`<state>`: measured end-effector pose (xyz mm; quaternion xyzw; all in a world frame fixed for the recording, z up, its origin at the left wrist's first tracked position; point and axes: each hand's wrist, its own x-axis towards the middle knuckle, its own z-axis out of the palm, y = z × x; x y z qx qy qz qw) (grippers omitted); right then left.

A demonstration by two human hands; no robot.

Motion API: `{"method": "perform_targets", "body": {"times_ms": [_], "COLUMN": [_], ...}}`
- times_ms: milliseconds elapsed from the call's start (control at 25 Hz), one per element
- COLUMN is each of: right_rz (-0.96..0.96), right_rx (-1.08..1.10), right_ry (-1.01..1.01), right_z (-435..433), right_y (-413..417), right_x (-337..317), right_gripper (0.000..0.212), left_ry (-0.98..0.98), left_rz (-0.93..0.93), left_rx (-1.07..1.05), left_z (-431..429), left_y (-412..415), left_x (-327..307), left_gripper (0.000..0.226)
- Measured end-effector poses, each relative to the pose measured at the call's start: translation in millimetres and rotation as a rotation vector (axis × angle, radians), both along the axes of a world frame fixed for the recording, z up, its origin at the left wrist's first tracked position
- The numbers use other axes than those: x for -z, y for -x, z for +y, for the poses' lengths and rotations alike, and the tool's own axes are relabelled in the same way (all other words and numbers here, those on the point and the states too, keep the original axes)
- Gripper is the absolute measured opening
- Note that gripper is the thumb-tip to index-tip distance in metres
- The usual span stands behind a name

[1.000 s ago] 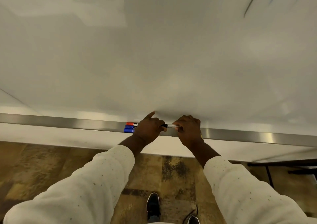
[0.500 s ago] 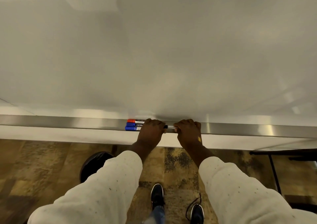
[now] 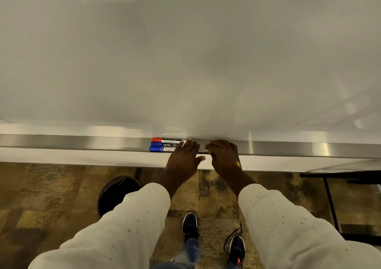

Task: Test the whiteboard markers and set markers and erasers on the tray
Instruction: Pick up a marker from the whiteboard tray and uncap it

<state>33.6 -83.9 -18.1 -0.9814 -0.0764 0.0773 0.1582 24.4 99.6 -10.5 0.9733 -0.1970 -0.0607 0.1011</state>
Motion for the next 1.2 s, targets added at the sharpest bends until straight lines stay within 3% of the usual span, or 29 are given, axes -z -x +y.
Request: {"method": "perform_targets", "body": {"times_ms": [120, 320, 440, 1200], "right_rz": [-0.029, -0.008, 0.018, -0.038], "right_rx": [0.003, 0.085, 0.156, 0.596], "right_ry": [-0.027, 0.049, 0.058, 0.070], "right_z": [-10.2, -29.5, -46.5, -199.5], "right_y": [10.1, 44.3, 66.5, 180.6], "right_x": [-4.2, -20.7, -29.8, -65.7], "right_gripper": [0.039, 0.076, 0.086, 0.088], "left_ry": [-0.007, -0.016, -0.028, -0.047], "left_rz": [0.011, 0.007, 0.000, -0.054], "left_rx": [-0.012, 0.014, 0.066, 0.423], "left_z": [-2.7, -19.5, -28.9, -198.7], "left_y": [2.7, 12.7, 19.2, 83.2], "left_x": [-3.4, -23.9, -32.7, -54.4], "left_gripper": [0.078, 0.082, 0.087, 0.080]}}
